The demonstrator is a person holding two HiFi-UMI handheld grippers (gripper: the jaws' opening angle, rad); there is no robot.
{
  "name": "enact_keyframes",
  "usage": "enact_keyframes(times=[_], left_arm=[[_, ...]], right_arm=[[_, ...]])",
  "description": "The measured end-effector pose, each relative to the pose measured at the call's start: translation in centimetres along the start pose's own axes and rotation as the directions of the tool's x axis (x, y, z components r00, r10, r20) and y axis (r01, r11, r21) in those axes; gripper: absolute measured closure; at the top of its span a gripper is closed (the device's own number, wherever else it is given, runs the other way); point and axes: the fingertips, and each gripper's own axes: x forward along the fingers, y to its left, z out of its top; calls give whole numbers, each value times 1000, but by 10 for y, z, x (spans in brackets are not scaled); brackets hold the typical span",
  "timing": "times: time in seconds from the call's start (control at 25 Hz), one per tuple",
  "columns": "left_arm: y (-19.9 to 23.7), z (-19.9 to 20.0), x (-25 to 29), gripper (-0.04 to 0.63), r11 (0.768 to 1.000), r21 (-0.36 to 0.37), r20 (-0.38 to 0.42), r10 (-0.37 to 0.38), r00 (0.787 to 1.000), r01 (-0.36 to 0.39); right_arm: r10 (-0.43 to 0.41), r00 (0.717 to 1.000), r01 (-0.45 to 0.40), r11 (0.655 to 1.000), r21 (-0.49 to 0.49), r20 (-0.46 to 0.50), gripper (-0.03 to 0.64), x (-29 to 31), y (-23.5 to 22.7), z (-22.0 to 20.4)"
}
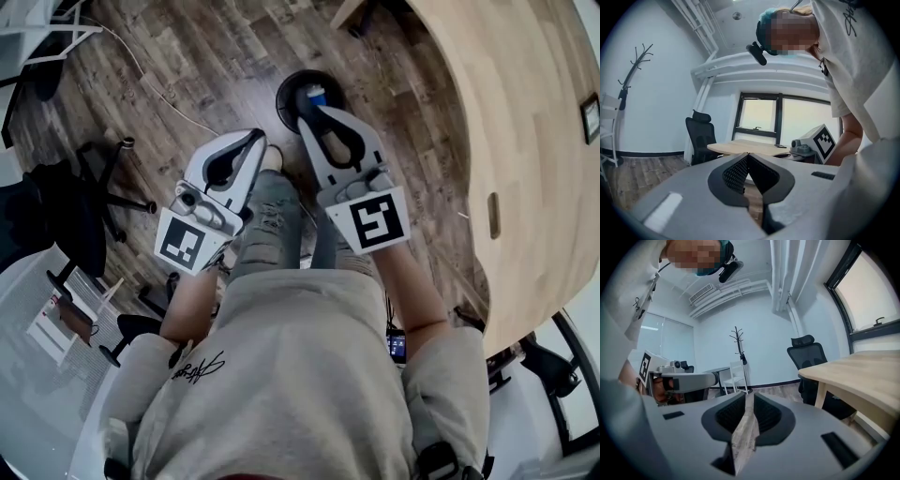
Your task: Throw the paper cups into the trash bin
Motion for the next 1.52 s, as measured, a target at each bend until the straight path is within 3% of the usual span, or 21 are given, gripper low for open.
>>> enact_keyframes(times=[0.2, 1.16, 1.52], left_arm=[[-17, 24, -3, 592, 999, 42, 5, -31, 1000, 31], [-34, 129, -32, 592, 993, 102, 110, -65, 992, 54], [-40, 160, -35, 592, 989, 139, 157, -79, 984, 57]], right_arm=[[11, 999, -11, 1000, -10, 34, 565, -16, 13, 33], [21, 978, -13, 999, -43, 207, 586, -61, 45, 155], [24, 968, -5, 997, -77, 248, 591, -73, 52, 184]])
